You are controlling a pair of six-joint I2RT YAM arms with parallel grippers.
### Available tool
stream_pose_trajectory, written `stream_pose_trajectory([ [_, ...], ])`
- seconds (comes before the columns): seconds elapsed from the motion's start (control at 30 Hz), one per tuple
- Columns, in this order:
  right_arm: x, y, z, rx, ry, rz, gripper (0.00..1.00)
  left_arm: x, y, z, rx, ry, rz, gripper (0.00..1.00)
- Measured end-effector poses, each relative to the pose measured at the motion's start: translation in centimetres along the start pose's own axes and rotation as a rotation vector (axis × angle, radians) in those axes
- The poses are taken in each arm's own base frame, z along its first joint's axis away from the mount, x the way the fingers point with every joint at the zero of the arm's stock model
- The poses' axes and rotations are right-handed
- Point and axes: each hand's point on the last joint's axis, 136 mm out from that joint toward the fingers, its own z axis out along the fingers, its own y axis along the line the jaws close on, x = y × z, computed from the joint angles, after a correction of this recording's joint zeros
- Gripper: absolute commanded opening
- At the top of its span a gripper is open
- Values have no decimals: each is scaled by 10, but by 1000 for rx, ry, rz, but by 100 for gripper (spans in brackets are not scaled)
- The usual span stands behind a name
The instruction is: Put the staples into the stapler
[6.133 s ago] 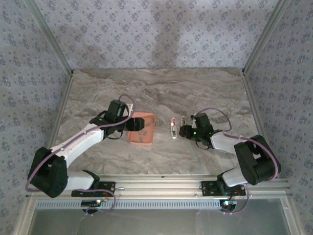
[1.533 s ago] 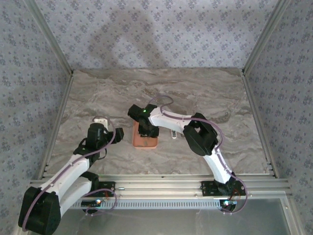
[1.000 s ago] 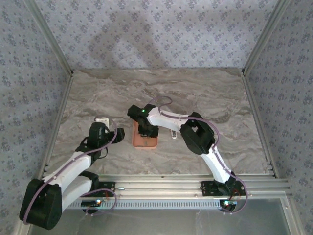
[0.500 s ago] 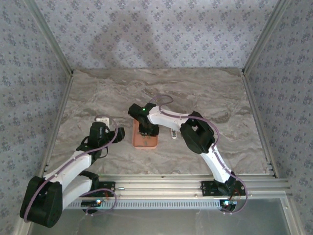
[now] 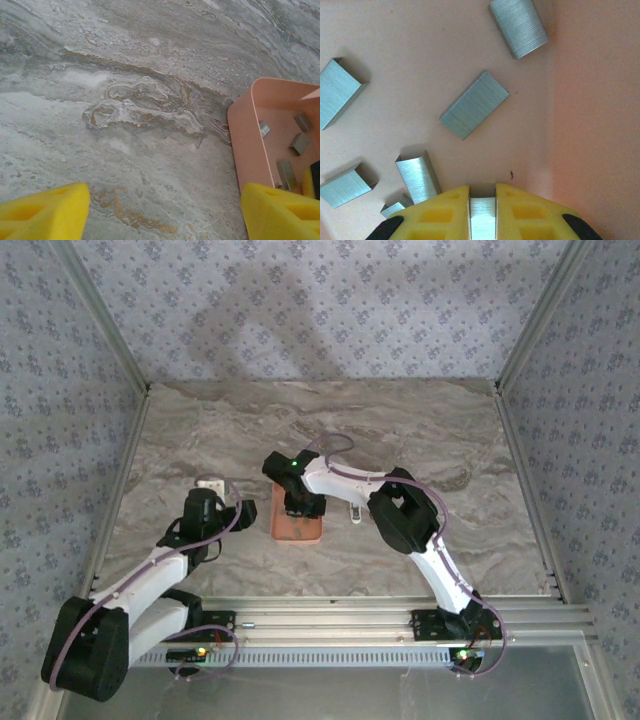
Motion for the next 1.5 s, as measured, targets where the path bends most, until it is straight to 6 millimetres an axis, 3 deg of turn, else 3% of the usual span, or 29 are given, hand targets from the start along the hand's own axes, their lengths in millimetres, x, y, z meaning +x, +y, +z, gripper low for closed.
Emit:
stream_pose_trajectory([
  [0.23,-10,2,-11,-27,-120,-18,16,0,-8,3,46,6,0,79],
  [0.57,-32,-4,-82,-176,-407,-52,15,-8,-33,11,149,-2,17,79],
  [0.7,-38,-9,-96,-204,-490,-81,15,-17,-50,14,205,-15,32,80],
  [1.07,-35,-54,-107,-140,-625,-161,14,-22,-88,23,339,-22,87,80],
  [1.33,-24,-90,-95,-66,-630,-195,14,-26,-107,28,400,-21,124,80],
  [1.5,-14,-110,-84,-28,-624,-209,14,-21,-108,33,404,-1,134,80],
])
